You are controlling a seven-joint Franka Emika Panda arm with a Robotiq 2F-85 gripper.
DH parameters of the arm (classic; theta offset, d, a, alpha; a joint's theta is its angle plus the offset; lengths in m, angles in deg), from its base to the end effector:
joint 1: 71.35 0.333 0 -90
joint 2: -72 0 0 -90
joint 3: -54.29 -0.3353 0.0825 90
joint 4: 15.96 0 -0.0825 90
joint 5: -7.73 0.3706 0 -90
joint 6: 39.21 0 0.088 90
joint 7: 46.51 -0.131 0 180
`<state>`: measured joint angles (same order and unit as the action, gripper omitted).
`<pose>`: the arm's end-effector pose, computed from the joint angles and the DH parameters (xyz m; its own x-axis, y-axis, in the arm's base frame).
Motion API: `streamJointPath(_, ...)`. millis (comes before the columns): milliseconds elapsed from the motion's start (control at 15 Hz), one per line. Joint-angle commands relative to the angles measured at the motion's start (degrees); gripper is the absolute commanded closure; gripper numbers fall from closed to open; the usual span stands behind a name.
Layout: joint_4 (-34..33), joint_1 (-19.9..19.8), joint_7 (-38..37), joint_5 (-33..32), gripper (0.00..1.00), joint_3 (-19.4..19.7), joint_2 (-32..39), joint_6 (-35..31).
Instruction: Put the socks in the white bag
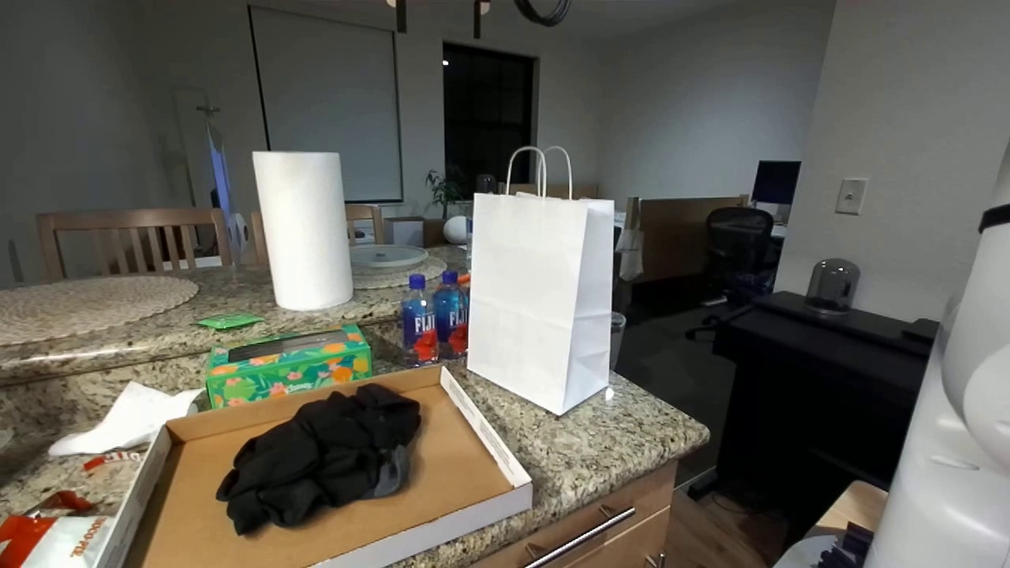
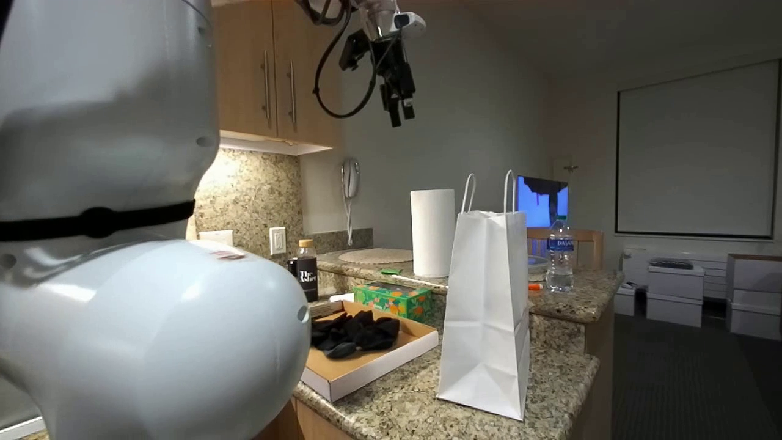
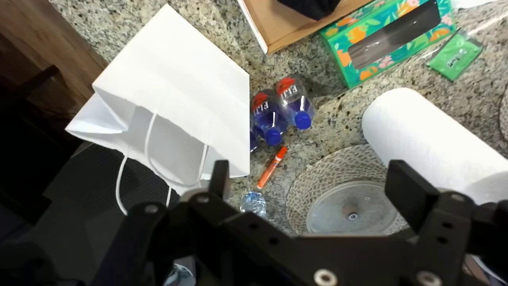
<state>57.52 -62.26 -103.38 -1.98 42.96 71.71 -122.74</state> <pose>0.4966 0.1601 0.7437 0.7569 -0.6098 0.2349 -0.6143 -0.7866 -0.0628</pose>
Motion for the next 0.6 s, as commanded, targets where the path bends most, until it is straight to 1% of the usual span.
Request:
streamJointPath(0, 0.0, 0.2, -0.1, 0.0, 0.00, 0.0, 0.1, 0.0)
streamJointPath(200, -0.1, -0.4, 0.0, 0.0, 0.00, 0.8, 0.1, 0.0)
streamJointPath(400, -0.1, -0.4, 0.0, 0.0, 0.00, 0.8, 0.1, 0.0)
streamJointPath(467, -1.7, -1.2, -1.0, -4.5, 0.00, 1.6, -1.4, 0.5)
streamJointPath(533, -0.5, -0.5, -0.2, -1.6, 0.00, 0.9, 0.1, 0.0)
